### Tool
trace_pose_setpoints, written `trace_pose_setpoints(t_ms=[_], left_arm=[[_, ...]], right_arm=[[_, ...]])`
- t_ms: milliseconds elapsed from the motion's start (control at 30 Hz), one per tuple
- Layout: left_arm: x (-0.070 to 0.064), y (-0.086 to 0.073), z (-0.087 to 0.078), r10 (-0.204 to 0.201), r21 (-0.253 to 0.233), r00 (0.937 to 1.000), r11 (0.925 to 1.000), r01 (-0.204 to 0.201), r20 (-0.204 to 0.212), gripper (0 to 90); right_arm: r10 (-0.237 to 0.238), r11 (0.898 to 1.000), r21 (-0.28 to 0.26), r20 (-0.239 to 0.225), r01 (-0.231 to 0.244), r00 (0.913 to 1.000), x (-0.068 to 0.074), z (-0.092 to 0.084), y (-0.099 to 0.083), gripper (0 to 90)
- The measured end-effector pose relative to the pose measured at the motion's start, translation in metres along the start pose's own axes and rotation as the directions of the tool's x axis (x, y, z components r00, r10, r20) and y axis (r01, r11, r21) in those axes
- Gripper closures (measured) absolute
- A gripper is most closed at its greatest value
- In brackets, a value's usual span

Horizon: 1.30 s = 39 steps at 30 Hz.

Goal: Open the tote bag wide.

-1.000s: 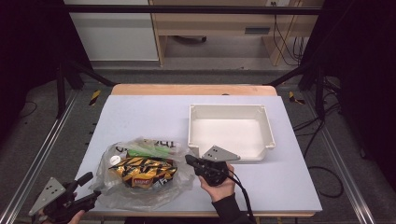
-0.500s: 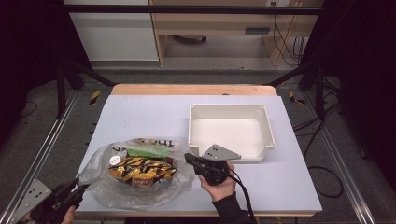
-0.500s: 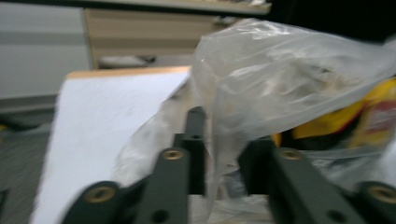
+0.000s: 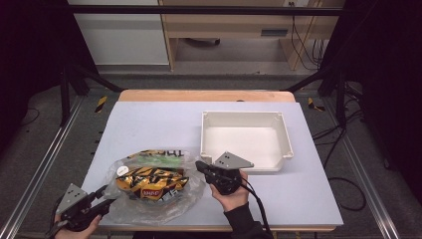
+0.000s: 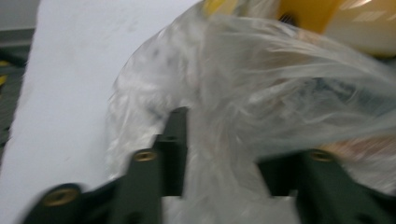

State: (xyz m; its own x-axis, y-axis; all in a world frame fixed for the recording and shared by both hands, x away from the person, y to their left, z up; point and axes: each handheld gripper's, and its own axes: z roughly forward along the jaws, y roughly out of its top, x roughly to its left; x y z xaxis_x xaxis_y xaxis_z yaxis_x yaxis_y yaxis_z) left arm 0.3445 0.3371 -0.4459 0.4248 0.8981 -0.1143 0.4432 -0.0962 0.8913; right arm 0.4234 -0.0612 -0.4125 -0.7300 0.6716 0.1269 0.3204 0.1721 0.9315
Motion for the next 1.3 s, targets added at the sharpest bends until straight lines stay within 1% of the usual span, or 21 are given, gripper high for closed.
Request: trace_pose_setpoints(t_ms=[33, 67, 100, 133, 200, 300, 367, 500, 633, 700, 733, 800, 833, 867, 1000, 1067, 1167, 1200, 1233, 1267, 1300], left_arm=[[0.000, 0.000, 0.000, 0.000, 0.000, 1.0000, 1.0000, 0.000, 0.000, 44.4], [-0.002, 0.007, -0.008, 0.011, -0.046, 0.9999, 0.9989, -0.011, 0.009, 39.2], [-0.002, 0.007, -0.008, 0.011, -0.046, 0.9999, 0.9989, -0.011, 0.009, 37.2], [-0.005, 0.017, -0.018, 0.020, -0.107, 0.9997, 0.9941, -0.019, 0.011, 33.8], [-0.008, 0.026, -0.027, 0.019, -0.144, 0.9995, 0.9894, -0.016, 0.023, 29.8], [-0.009, 0.034, -0.033, 0.015, -0.179, 0.9995, 0.9838, -0.010, 0.027, 28.3], [-0.008, 0.048, -0.040, 0.020, -0.217, 0.9998, 0.9759, -0.020, -0.003, 28.3], [-0.004, 0.061, -0.044, 0.021, -0.235, 0.9995, 0.9716, -0.026, -0.023, 28.4], [0.000, 0.072, -0.044, 0.036, -0.236, 0.9984, 0.9707, -0.045, -0.045, 34.5], [0.003, 0.076, -0.040, 0.045, -0.221, 0.9981, 0.9737, -0.054, -0.043, 45.9], [0.005, 0.078, -0.032, 0.049, -0.185, 0.9987, 0.9814, -0.051, -0.018, 52.3], [0.006, 0.078, -0.027, 0.049, -0.158, 0.9985, 0.9861, -0.052, -0.023, 55.8], [0.007, 0.078, -0.023, 0.048, -0.135, 0.9986, 0.9896, -0.051, -0.020, 69.7], [0.008, 0.075, -0.017, 0.047, -0.104, 0.9987, 0.9934, -0.048, -0.018, 75.2], [0.009, 0.068, -0.005, 0.056, -0.048, 0.9979, 0.9972, -0.057, -0.033, 88.6], [0.012, 0.060, 0.003, 0.046, -0.032, 0.9979, 0.9984, -0.047, -0.046, 89.6], [0.015, 0.055, 0.007, 0.036, -0.047, 0.9986, 0.9982, -0.037, -0.038, 89.3], [0.016, 0.055, 0.006, 0.043, -0.079, 0.9990, 0.9959, -0.044, -0.016, 85.6], [0.016, 0.055, 0.006, 0.043, -0.079, 0.9990, 0.9959, -0.044, -0.016, 78.8], [0.015, 0.056, 0.004, 0.052, -0.109, 0.9986, 0.9927, -0.053, -0.011, 78.8], [0.013, 0.057, 0.001, 0.053, -0.129, 0.9986, 0.9902, -0.052, 0.001, 65.6]], right_arm=[[0.001, 1.000, -0.002, 0.000, -0.001, 1.0000, 0.000, -0.001, 0.001, 89.9], [0.002, 1.000, -0.007, 0.002, -0.002, 1.0000, -0.001, -0.001, 0.002, 89.9], [0.002, 1.000, -0.007, 0.002, -0.002, 1.0000, -0.001, -0.001, 0.002, 89.9], [-0.003, 1.000, -0.018, -0.001, 0.003, 1.0000, -0.001, -0.003, 0.005, 89.9], [-0.005, 1.000, -0.026, -0.001, 0.005, 1.0000, 0.000, -0.004, 0.008, 89.9], [-0.006, 1.000, -0.030, 0.000, 0.006, 1.0000, 0.001, -0.004, 0.011, 90.0], [-0.015, 0.999, -0.039, 0.000, 0.015, 0.9999, 0.002, -0.004, 0.015, 90.0], [-0.019, 0.999, -0.041, 0.001, 0.019, 0.9998, 0.002, -0.005, 0.017, 90.0], [-0.015, 0.999, -0.050, 0.005, 0.016, 0.9999, -0.001, -0.005, 0.020, 90.0], [-0.015, 0.998, -0.056, 0.009, 0.016, 0.9998, -0.002, -0.005, 0.022, 90.0], [-0.014, 0.998, -0.061, 0.012, 0.015, 0.9998, -0.002, -0.004, 0.023, 90.0], [-0.015, 0.998, -0.061, 0.013, 0.015, 0.9998, -0.002, -0.003, 0.024, 90.0], [-0.013, 0.998, -0.065, 0.021, 0.014, 0.9997, -0.004, -0.001, 0.027, 90.0], [-0.011, 0.998, -0.065, 0.025, 0.012, 0.9996, -0.005, 0.001, 0.027, 90.0], [-0.012, 0.999, -0.053, 0.047, 0.015, 0.9988, -0.008, 0.008, 0.026, 90.0], [-0.011, 0.999, -0.039, 0.063, 0.013, 0.9980, -0.012, 0.015, 0.025, 90.0], [-0.009, 0.999, -0.036, 0.064, 0.012, 0.9979, -0.013, 0.019, 0.024, 90.0], [-0.009, 0.999, -0.031, 0.064, 0.011, 0.9979, -0.014, 0.022, 0.024, 90.0], [-0.008, 0.999, -0.031, 0.063, 0.010, 0.9980, -0.015, 0.022, 0.024, 90.0], [-0.008, 0.999, -0.031, 0.063, 0.010, 0.9980, -0.015, 0.022, 0.024, 90.0], [0.007, 0.999, -0.041, 0.060, -0.005, 0.9982, -0.017, 0.022, 0.025, 90.0]])
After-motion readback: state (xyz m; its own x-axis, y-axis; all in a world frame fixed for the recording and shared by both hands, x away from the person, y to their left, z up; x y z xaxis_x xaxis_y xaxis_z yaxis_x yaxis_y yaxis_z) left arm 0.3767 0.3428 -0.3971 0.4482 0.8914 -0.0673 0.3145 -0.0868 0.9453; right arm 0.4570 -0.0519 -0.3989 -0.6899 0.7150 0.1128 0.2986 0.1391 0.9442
